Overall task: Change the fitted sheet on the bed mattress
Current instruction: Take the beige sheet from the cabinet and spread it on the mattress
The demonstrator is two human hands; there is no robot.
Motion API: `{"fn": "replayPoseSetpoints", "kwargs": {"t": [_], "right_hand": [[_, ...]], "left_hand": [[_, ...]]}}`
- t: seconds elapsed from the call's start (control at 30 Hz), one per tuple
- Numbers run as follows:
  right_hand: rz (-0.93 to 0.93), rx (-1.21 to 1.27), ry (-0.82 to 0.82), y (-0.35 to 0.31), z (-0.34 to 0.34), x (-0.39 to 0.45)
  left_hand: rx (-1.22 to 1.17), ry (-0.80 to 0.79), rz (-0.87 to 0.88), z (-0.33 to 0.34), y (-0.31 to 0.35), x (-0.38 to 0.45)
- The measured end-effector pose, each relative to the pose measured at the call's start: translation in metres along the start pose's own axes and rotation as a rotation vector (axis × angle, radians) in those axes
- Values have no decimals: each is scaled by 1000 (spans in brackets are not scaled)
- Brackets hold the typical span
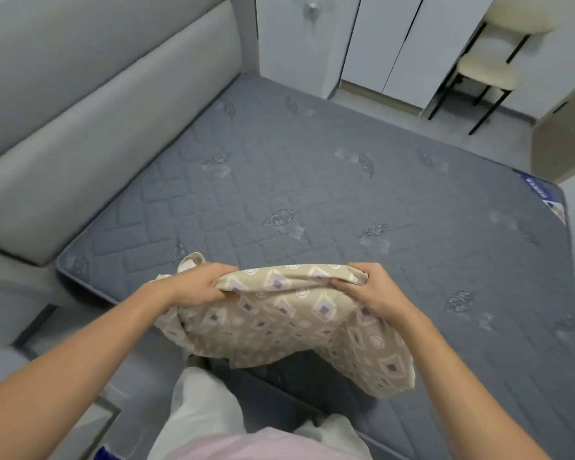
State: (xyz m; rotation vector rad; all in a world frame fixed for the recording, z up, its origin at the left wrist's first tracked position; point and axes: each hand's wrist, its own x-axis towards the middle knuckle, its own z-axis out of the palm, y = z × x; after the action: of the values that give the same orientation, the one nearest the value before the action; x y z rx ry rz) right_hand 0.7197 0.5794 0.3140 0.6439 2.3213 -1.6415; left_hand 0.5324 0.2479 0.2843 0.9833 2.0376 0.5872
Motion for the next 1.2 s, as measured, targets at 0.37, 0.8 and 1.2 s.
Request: {"fn": "replayPoseSetpoints", "kwargs": {"t": [0.37, 0.8, 1.2], "right_hand": [[163, 91, 33, -80, 140, 106], [356, 183, -139, -63, 161, 168], [337, -317, 116, 10, 162, 413]], "left_hand": [[-213, -278, -39, -163, -150, 10], [-113, -592, -141, -233, -176, 78], [450, -71, -107, -233, -307, 292]]}}
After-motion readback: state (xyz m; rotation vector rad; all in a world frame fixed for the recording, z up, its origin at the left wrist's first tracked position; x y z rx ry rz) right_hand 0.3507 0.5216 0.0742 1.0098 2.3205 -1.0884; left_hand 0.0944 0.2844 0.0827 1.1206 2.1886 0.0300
